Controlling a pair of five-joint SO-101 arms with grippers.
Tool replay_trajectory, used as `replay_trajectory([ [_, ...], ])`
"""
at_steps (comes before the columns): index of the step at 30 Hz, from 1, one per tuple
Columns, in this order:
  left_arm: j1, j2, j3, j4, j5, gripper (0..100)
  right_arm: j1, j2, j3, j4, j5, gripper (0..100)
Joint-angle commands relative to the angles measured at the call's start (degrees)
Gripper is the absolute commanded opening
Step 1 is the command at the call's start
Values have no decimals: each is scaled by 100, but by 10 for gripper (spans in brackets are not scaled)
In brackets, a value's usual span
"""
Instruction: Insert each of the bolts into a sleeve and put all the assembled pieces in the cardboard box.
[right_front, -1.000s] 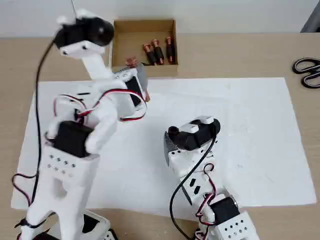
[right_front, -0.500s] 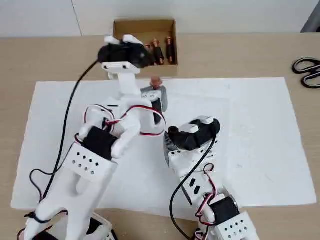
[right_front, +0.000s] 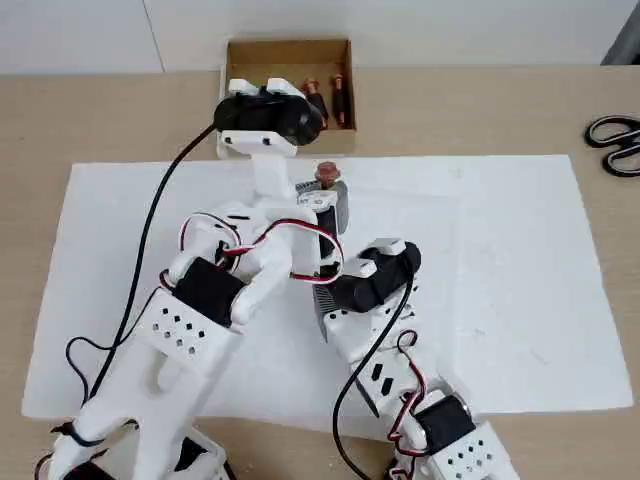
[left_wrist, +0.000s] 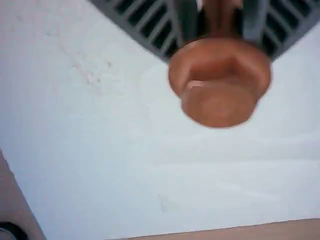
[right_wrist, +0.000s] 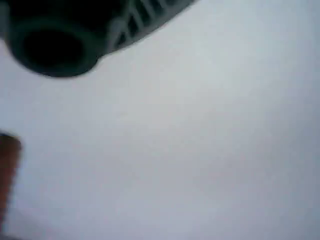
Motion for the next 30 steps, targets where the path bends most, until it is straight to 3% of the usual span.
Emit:
replay_trajectory([
  [1,35,-237,40,-167,-53,6,-31,-110,-18,-92,70,4],
  [22,26,-624,365,-185,-62,6,233,-110,-18,-84,53,4],
  [30,35,-1820,1684,-1231,-448,6,207,-110,-18,-84,44,4],
])
